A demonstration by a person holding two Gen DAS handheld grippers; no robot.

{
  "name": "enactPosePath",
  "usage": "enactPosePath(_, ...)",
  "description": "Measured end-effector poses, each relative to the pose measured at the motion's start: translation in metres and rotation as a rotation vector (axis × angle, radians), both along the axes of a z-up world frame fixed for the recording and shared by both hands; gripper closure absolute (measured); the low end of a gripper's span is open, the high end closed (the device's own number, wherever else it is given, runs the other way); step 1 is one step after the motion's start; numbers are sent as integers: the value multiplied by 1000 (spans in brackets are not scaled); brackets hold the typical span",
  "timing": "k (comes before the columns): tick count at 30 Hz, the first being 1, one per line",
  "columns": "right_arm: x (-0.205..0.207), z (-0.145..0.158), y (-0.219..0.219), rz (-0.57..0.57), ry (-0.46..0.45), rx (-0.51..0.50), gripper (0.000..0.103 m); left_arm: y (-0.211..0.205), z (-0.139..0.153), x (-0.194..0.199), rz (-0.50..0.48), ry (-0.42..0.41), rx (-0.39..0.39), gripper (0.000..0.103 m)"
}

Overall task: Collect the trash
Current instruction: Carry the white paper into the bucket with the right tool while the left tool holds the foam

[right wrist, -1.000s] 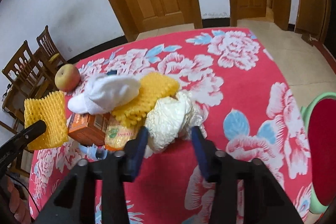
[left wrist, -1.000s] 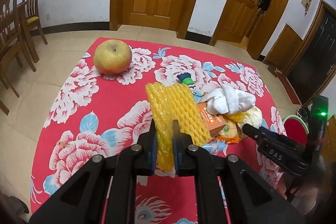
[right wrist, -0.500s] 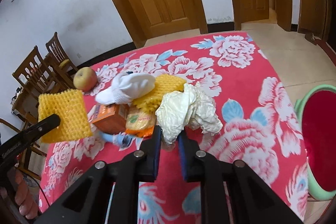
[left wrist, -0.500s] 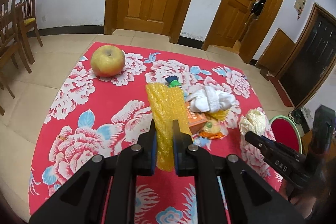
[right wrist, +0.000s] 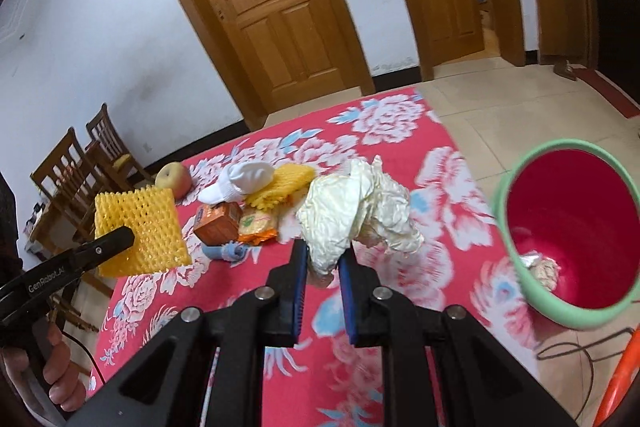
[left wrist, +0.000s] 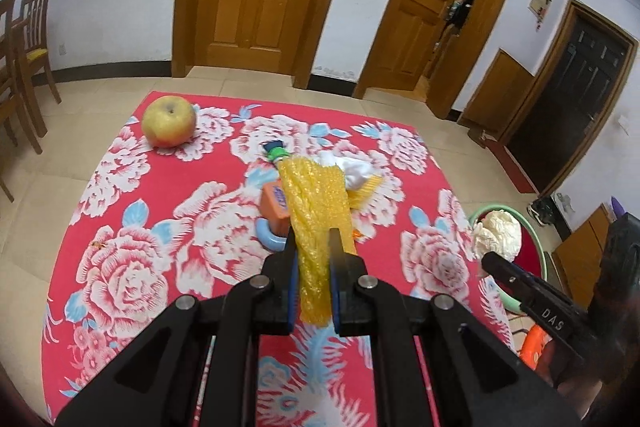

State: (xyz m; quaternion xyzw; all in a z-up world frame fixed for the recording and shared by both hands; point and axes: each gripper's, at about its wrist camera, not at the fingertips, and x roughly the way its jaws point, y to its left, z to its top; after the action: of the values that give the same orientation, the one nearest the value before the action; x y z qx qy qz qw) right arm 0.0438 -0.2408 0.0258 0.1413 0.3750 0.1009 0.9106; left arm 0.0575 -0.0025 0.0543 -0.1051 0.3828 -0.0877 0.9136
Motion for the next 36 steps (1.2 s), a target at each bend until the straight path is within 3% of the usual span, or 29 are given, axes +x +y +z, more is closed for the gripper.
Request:
enactPosePath(11, -39, 10, -72, -162, -1, -13, 85, -50, -2, -7, -104, 37, -32, 92)
enactPosePath(26, -44, -21, -167, -312, 75, -32, 85, -95, 3, -6, -146, 42, -12, 92)
enactPosePath(36, -42, -39, -193, -366, 96, -37, 82, -122, 2, 0, -199, 38, 15, 92)
